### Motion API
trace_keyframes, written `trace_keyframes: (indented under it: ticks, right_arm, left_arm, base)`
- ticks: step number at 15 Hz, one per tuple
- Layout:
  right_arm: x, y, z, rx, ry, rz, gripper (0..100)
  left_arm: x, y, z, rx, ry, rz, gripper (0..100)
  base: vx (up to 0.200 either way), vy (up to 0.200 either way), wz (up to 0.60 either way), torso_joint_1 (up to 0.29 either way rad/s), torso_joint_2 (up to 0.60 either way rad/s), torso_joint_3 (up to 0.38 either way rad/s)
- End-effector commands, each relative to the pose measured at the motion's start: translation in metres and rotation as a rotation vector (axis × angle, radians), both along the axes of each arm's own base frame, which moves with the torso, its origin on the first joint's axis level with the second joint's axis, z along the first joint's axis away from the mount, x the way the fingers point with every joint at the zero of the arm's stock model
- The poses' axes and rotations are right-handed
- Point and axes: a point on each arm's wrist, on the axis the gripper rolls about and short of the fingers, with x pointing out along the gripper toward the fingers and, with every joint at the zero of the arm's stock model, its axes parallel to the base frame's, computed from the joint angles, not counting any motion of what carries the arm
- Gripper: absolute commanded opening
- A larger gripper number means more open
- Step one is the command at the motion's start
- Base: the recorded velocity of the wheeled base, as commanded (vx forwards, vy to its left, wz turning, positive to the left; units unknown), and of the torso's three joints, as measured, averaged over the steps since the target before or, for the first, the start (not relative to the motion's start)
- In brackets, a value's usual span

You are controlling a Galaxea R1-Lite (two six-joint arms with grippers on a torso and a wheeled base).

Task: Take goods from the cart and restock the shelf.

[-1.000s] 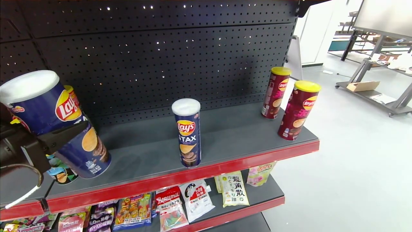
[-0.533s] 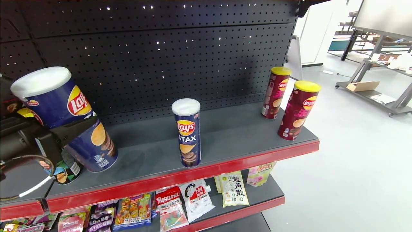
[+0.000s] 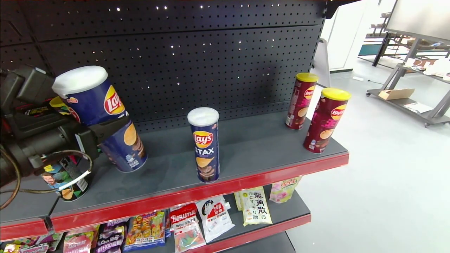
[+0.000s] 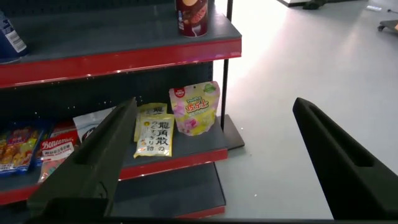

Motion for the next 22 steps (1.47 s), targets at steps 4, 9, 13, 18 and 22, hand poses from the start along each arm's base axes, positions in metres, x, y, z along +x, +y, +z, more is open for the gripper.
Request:
trace_keyframes:
  ticks: [4,9,13,18,22]
  right_arm:
    - [0.000,0.000,0.000,0.000,-0.001,0.002,100]
    - [0.000,0.000,0.000,0.000,0.000,0.000,100]
    - [0.000,0.000,0.000,0.000,-0.001,0.000,100]
    - [0.000,0.000,0.000,0.000,0.000,0.000,100]
    - [0.000,0.000,0.000,0.000,0.000,0.002,100]
  left_arm:
    - [0.034,-0.013,-0.008,0.005,0.022,0.037,0]
    - [0.068,-0.018,-0.013,-0.021,0.034,0.086,0]
    - [0.087,-0.026,-0.022,-0.023,0.016,0.110,0]
    - [0.124,-0.042,-0.041,-0.018,0.039,0.118,0]
    - [0.161,-0.066,-0.052,-0.049,0.043,0.139,0]
  base:
    - [0.000,0.000,0.00,0.000,0.00,0.000]
    - [0.000,0.000,0.00,0.000,0.00,0.000]
    - [0.000,0.000,0.00,0.000,0.00,0.000]
    - [0.000,0.000,0.00,0.000,0.00,0.000]
    - [0.000,0.000,0.00,0.000,0.00,0.000]
